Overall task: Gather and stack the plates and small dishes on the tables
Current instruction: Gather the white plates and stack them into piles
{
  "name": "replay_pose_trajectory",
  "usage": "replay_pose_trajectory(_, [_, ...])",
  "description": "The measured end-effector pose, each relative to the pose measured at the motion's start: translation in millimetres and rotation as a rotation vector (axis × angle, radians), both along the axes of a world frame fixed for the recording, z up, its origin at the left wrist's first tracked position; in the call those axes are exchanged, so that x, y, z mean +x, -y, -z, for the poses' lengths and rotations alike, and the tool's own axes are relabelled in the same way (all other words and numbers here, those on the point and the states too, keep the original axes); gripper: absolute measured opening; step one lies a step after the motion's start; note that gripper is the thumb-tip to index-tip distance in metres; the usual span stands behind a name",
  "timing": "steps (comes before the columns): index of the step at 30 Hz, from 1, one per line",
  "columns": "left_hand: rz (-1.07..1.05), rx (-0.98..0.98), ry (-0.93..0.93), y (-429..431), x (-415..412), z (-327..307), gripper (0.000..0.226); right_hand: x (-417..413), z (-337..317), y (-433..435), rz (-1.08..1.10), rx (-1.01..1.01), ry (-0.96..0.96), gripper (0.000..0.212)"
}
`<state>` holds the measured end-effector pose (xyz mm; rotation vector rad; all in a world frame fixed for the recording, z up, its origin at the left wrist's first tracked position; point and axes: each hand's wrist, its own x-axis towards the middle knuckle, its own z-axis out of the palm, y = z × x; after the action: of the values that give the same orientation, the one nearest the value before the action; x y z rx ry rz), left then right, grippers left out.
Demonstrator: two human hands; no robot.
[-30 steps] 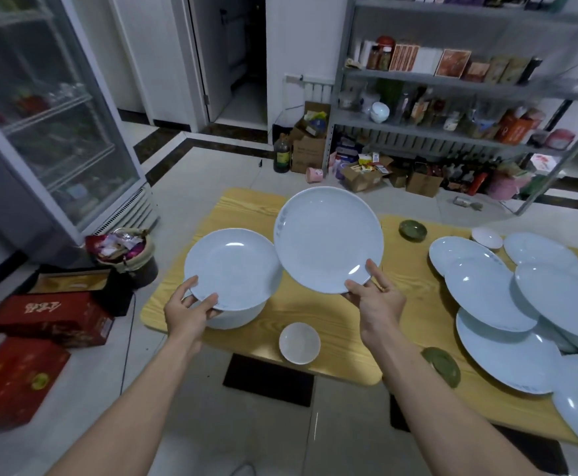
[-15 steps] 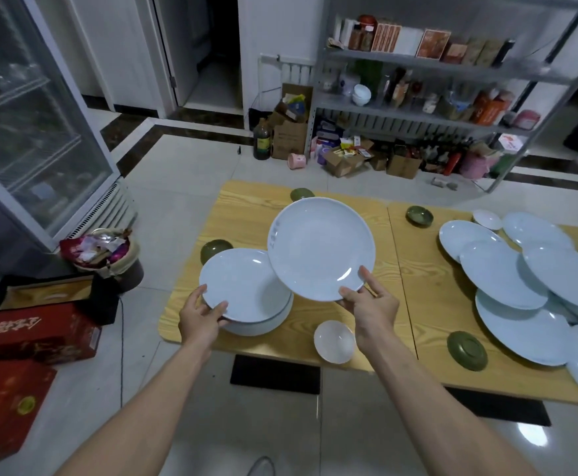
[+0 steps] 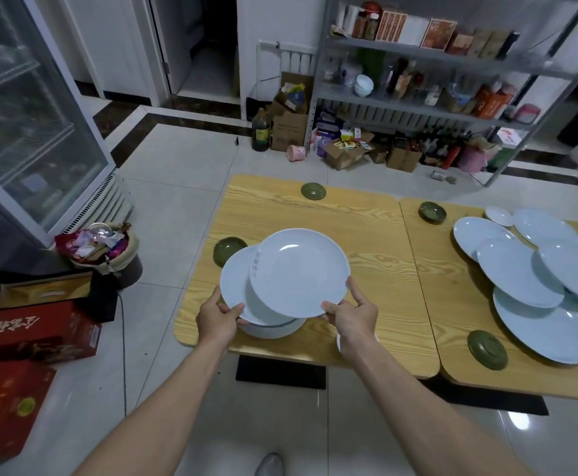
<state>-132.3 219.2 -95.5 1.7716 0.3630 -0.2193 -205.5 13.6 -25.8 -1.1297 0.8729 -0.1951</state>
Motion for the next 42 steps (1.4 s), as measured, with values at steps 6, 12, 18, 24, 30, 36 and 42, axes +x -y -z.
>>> replay_pose_trajectory(6, [0.106, 0.049, -0.011, -5.4, 3.0, 4.2, 0.055, 9.2, 10.0, -16.0, -0.051, -0.020, -0.096, 0.085])
replay_pose_trajectory(12, [0.163, -0.043, -0.040, -9.7, 7.8, 5.3, 0.050, 21.4, 21.3, -19.6, -0.094, -0.073, -0.175, 0.083])
replay_pose_trajectory(18, [0.158, -0.069, -0.084, -10.7, 12.7, 8.6, 0.054, 31.3, 23.5, -19.7, -0.176, -0.233, -0.259, 0.083])
replay_pose_trajectory(24, [0.124, -0.075, -0.118, -12.4, 14.8, 7.2, 0.049, 35.3, 27.3, -17.9, -0.281, -0.367, -0.357, 0.075])
replay_pose_trajectory(30, [0.132, -0.057, -0.088, -12.1, 14.4, -5.3, 0.046, 38.9, 31.5, -17.1, -0.339, -0.409, -0.376, 0.073])
replay_pose_trajectory(36, [0.340, 0.590, 0.113, -10.3, 19.3, -15.6, 0.035, 27.6, 18.4, -10.1, -0.618, -0.850, -0.336, 0.066])
replay_pose_trajectory(42, [0.657, 1.075, 0.370, 25.9, 23.4, -64.2, 0.059, 28.8, -2.4, 21.2, -1.096, -1.585, -0.440, 0.094])
